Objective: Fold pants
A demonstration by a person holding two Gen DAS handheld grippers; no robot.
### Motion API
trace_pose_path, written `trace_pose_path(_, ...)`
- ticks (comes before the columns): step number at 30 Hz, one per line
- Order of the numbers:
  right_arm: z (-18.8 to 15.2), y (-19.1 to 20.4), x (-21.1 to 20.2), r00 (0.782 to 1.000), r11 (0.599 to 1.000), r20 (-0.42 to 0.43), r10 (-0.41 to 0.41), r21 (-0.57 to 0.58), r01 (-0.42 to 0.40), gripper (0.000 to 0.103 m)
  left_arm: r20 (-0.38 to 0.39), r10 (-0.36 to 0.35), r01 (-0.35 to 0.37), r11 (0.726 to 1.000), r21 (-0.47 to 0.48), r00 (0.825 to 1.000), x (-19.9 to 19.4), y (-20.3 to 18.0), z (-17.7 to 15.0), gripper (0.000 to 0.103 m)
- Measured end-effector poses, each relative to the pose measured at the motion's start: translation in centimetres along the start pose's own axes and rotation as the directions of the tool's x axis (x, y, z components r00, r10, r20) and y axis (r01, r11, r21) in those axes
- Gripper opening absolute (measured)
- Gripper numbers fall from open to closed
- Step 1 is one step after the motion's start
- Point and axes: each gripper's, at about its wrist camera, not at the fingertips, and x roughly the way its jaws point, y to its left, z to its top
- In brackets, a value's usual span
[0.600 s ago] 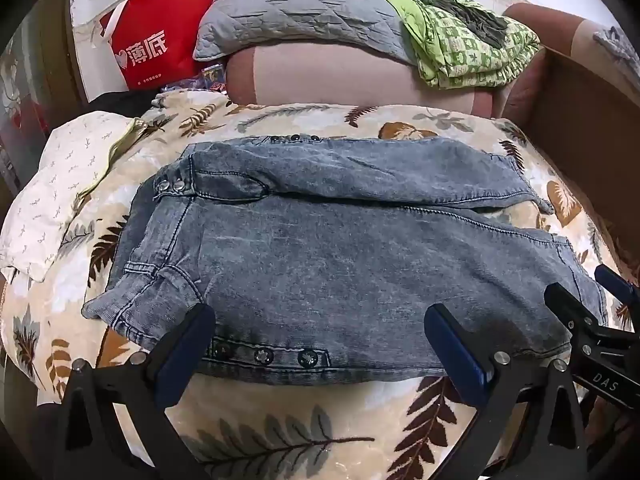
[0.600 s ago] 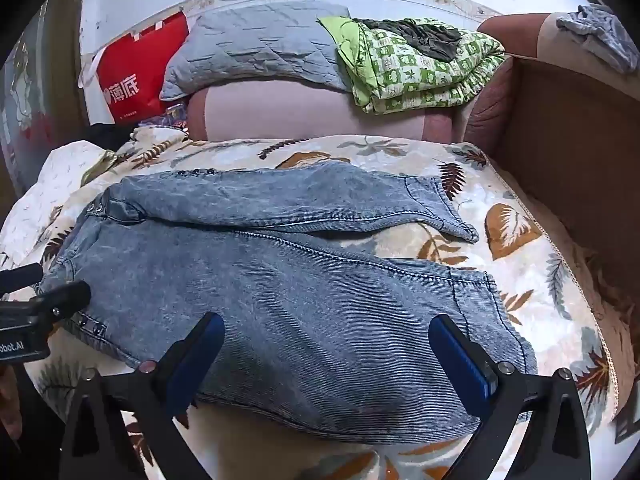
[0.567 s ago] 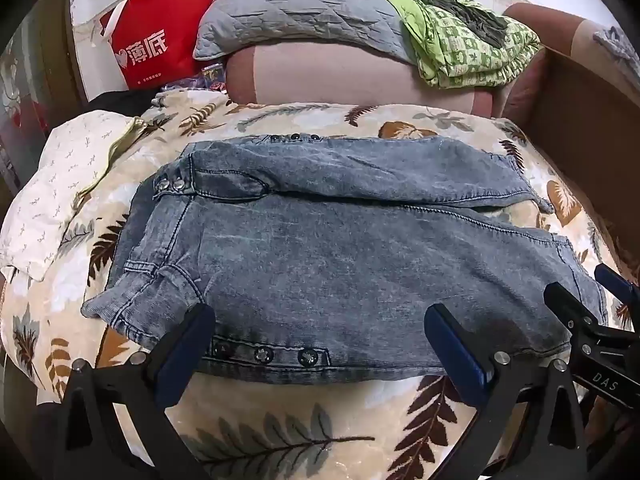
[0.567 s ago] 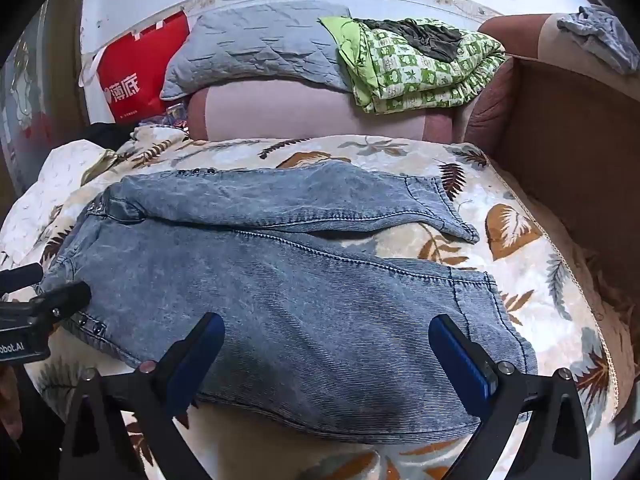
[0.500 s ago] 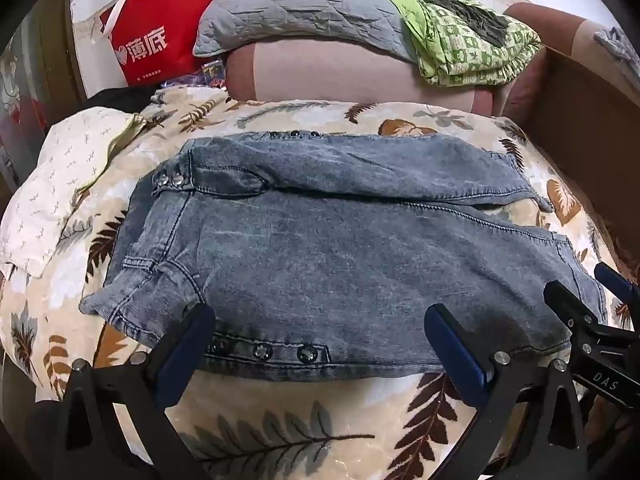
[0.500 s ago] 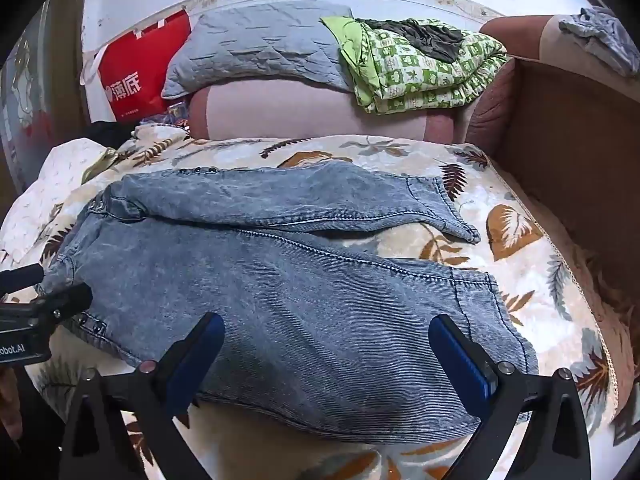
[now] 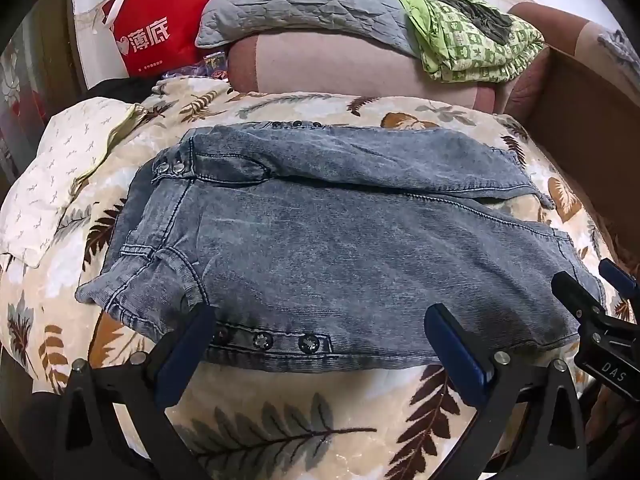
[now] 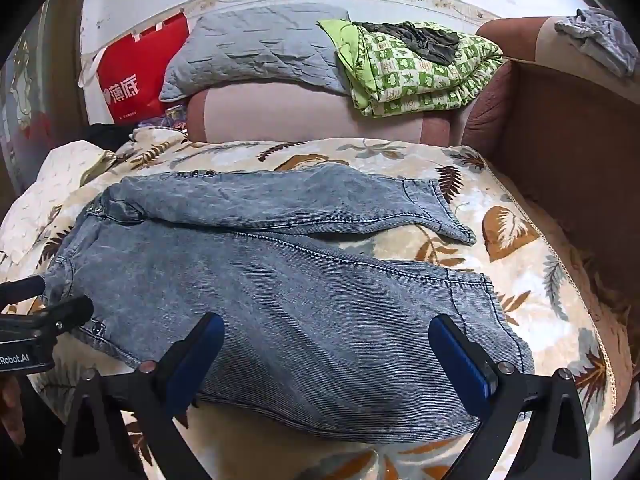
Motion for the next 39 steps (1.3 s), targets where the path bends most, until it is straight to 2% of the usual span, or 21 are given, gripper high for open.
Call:
trace_pose_path(16,-0.24,-0.31,0.85,0.999,1.000,-0.030,-0.014,0.003,0.014,0.103,0.001,0.010,-0.010,1.000,-0.018,1.000,0.23,0.40,0.09,0.103)
trace_pose_path(39,-0.25,-0.07,0.62,0.999,1.000,-0.027,-0.020,-0.012,0.019,0.103,0.007,0.025,-0.025,0.999,-0.027,1.000,-0.18,0.92,-0.19,0.103)
